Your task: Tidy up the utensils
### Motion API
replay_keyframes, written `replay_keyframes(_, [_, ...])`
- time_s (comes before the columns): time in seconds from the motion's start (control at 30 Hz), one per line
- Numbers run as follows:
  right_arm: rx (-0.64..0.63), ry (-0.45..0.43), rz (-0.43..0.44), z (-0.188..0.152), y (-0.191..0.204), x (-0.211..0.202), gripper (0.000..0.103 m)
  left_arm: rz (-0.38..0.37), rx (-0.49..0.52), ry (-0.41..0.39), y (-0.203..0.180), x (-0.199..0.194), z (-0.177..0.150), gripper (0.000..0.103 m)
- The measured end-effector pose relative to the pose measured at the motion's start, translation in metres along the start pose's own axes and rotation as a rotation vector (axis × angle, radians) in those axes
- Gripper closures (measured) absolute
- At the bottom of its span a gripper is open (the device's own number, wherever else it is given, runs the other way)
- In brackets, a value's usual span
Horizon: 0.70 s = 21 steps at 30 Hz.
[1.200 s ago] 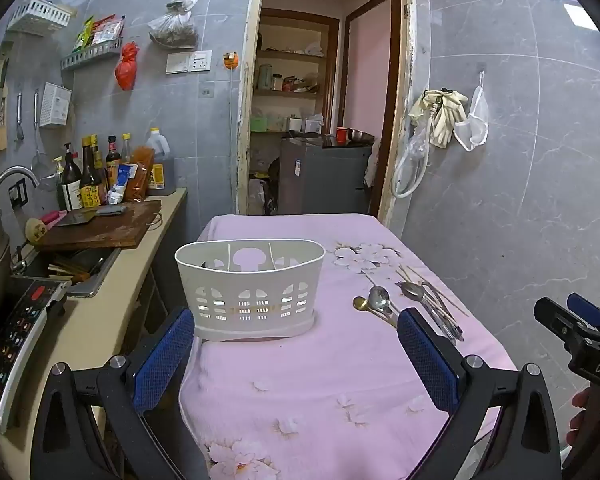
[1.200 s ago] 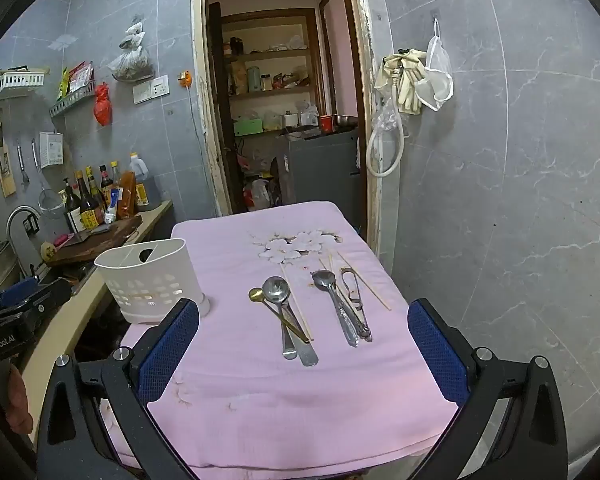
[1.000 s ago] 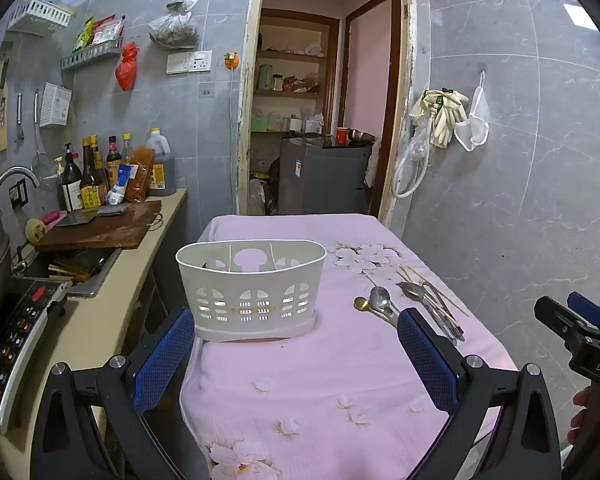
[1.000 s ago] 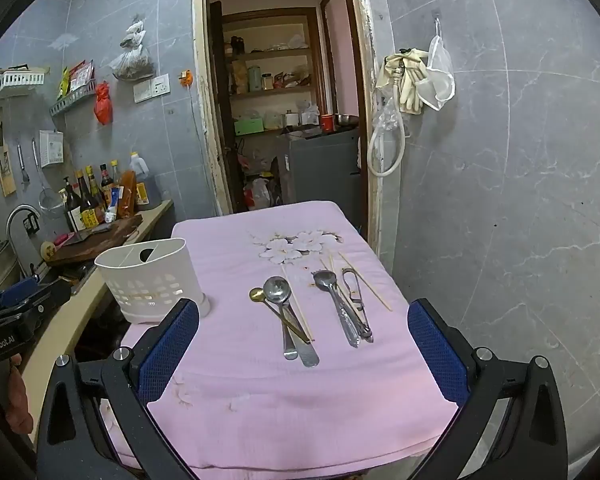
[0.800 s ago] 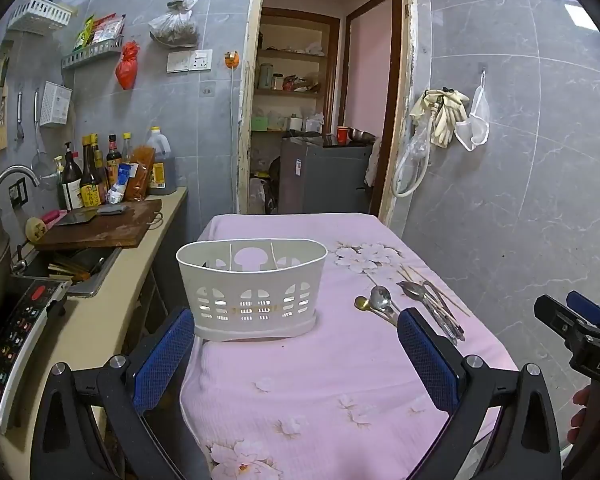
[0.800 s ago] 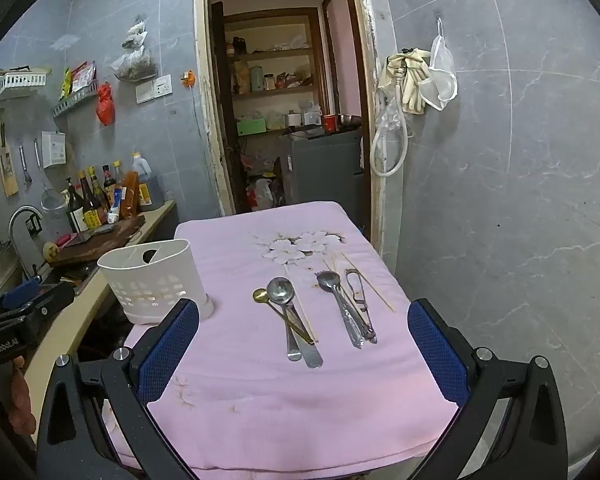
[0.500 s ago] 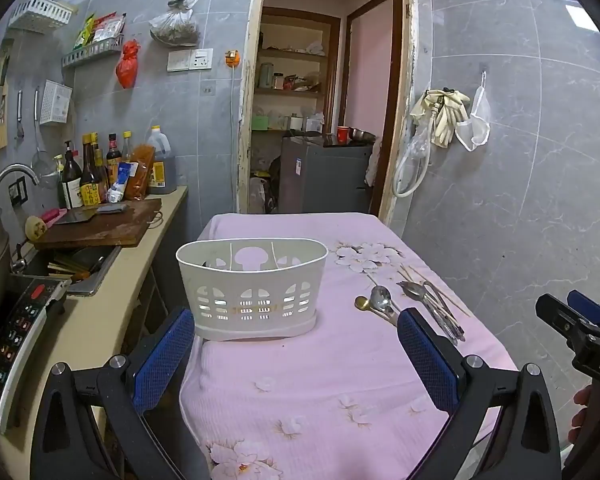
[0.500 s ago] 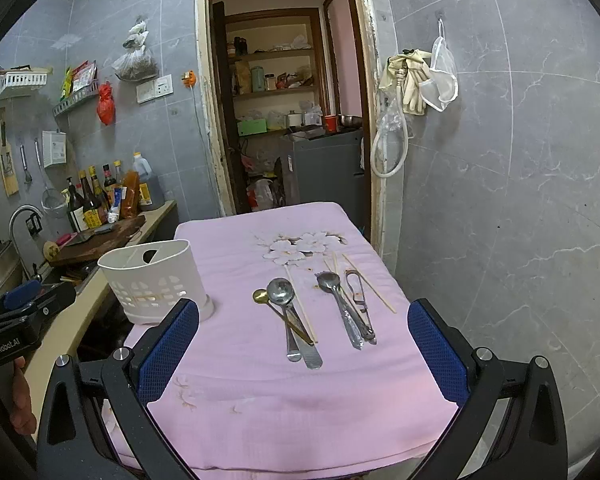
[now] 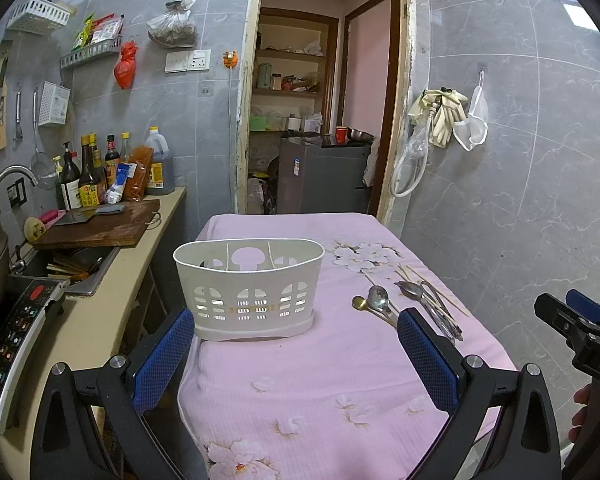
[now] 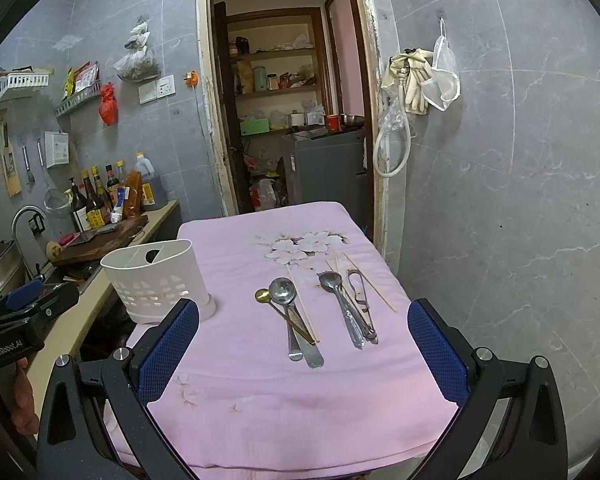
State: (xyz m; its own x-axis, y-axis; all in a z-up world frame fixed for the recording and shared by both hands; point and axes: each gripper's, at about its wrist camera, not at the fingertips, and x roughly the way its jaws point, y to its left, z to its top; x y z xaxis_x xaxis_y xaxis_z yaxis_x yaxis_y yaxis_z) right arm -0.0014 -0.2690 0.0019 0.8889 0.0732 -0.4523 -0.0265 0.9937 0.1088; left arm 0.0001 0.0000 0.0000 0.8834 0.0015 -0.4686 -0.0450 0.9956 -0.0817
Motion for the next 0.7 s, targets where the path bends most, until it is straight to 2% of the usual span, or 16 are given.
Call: replay_keyframes(0.7, [0.001,0.017,-0.002,0.001,-0.005,0.004,0.001,-0.005,0.004,0.010,-0.007,0.010,-0.004,0.001])
